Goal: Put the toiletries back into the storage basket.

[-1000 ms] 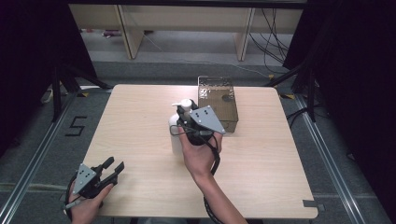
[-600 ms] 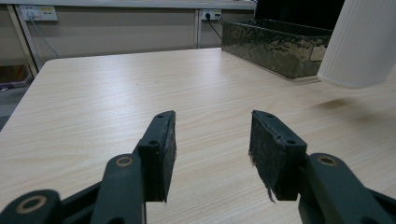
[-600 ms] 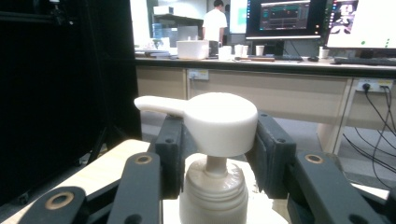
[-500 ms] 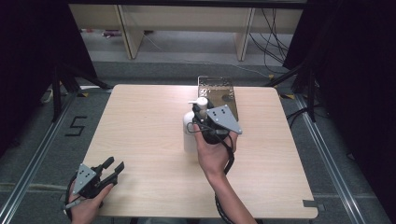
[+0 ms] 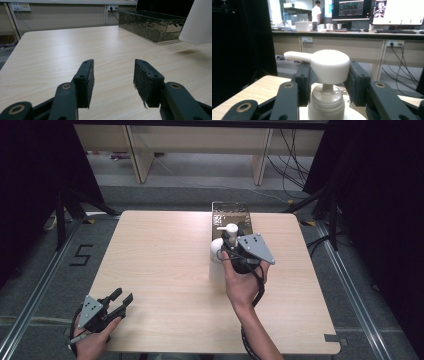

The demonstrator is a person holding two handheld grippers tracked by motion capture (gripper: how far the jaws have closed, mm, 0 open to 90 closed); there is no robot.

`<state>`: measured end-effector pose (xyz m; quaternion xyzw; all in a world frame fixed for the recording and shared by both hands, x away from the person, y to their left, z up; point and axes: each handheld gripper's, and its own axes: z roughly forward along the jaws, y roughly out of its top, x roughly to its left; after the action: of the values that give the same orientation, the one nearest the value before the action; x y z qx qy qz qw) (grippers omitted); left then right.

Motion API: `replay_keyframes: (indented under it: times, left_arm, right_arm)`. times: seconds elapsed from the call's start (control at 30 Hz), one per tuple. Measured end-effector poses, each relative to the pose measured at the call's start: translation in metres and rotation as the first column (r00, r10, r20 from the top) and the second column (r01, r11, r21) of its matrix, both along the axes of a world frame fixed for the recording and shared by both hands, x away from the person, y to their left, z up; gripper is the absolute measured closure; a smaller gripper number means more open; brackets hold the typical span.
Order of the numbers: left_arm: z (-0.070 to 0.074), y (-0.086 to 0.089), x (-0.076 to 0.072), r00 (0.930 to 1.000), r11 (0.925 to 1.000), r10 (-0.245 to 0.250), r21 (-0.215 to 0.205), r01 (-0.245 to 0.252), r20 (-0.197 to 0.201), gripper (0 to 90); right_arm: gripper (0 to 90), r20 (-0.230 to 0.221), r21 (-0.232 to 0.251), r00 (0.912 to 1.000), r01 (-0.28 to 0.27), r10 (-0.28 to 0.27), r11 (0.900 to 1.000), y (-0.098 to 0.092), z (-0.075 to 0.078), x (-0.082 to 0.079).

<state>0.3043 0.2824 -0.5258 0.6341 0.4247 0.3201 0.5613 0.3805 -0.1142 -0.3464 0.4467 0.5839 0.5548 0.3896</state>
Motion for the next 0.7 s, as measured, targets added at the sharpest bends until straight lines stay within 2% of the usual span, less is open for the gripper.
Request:
replay_keyframes:
  times: [0.13, 0.2, 0.3, 0.33, 0.4, 0.47, 0.7]
  left_arm:
    - [0.001, 0.000, 0.000, 0.9999, 0.9999, 0.005, 0.010, -0.005, -0.010, 50.5]
    - [0.001, 0.000, -0.001, 0.9999, 0.9999, 0.005, 0.011, -0.005, -0.010, 50.5]
    - [0.000, 0.000, 0.001, 1.0000, 1.0000, -0.001, 0.003, 0.001, 0.002, 50.5]
    - [0.000, 0.000, 0.001, 1.0000, 1.0000, -0.002, 0.003, 0.002, 0.003, 50.5]
    - [0.000, 0.000, 0.001, 1.0000, 1.0000, -0.001, 0.002, 0.001, 0.003, 50.5]
    - [0.000, 0.000, 0.001, 1.0000, 1.0000, 0.002, 0.004, -0.002, 0.000, 50.5]
    - [0.000, 0.000, 0.000, 1.0000, 1.0000, -0.001, -0.002, 0.001, 0.001, 50.5]
  right_arm:
    - [60.2, 0.009, -0.010, 0.9998, 0.020, -0.020, 1.000, -0.010, 0.000, 0.000]
    - [60.2, 0.001, 0.003, 0.9997, 0.026, -0.026, 1.000, -0.013, 0.000, 0.000]
    - [60.3, 0.002, 0.001, 0.9994, 0.035, -0.035, 0.999, -0.018, 0.000, 0.000]
    - [60.3, 0.010, -0.017, 0.9990, 0.043, -0.043, 0.999, -0.021, 0.000, 0.001]
    - [60.2, 0.009, 0.002, 0.9988, 0.048, -0.048, 0.999, -0.022, -0.001, 0.002]
    - [60.3, 0.003, -0.014, 0.9985, 0.055, -0.054, 0.998, -0.026, 0.000, 0.002]
    - [60.2, 0.000, -0.010, 0.9972, 0.074, -0.074, 0.997, -0.035, 0.000, 0.003]
